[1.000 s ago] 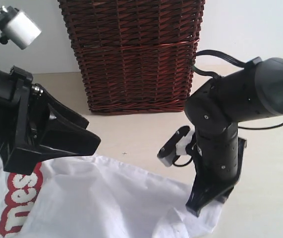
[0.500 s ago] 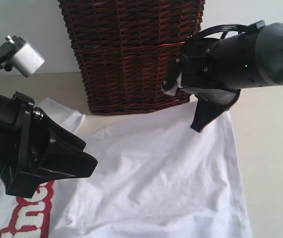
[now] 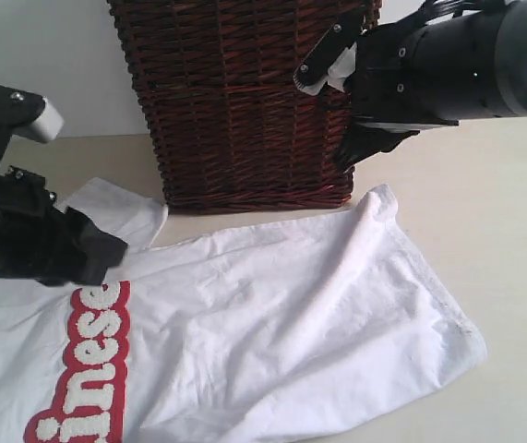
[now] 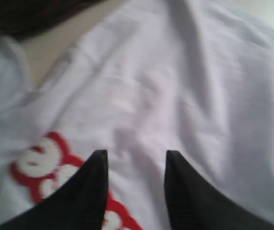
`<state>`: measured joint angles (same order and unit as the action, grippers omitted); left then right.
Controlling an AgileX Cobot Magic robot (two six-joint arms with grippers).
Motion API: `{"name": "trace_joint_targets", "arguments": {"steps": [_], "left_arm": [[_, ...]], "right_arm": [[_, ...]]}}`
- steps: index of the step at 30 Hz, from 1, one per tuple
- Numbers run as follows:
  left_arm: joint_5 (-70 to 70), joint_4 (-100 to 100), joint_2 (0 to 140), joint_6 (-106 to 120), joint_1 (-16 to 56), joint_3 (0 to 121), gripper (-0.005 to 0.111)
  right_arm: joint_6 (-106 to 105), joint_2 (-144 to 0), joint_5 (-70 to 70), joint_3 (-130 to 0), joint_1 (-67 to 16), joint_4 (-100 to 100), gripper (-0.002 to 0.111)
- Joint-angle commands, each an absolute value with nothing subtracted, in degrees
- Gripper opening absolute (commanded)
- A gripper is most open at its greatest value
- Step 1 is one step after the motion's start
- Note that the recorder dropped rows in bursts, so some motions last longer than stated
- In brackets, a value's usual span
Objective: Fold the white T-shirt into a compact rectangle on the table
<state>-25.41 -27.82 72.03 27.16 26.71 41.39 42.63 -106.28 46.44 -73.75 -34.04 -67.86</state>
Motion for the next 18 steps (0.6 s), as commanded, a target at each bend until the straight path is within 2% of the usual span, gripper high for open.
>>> {"name": "trace_joint_targets", "arguments": {"steps": [1, 8, 13, 18], "left_arm": [[-10.6, -13.6, 79.9, 9.8, 20.7, 42.1, 0.001], [-16.9, -14.4, 98.9, 12.1, 16.5, 55.1, 0.0], [-26.7, -13.9, 112.4, 13.1, 14.3, 69.5, 0.0], [-37.3, -12.2, 123.6, 12.2, 8.8, 81.4, 0.0]], "right_arm": [[31.0, -105.9, 47.5, -77.6, -33.9, -52.5, 0.042], [25.7, -102.8, 48.1, -79.3, -33.9, -44.3, 0.042], [25.6, -100.6, 48.1, -79.3, -33.9, -44.0, 0.042], [25.6, -99.9, 47.1, -79.3, -33.9, -43.8, 0.042]]}}
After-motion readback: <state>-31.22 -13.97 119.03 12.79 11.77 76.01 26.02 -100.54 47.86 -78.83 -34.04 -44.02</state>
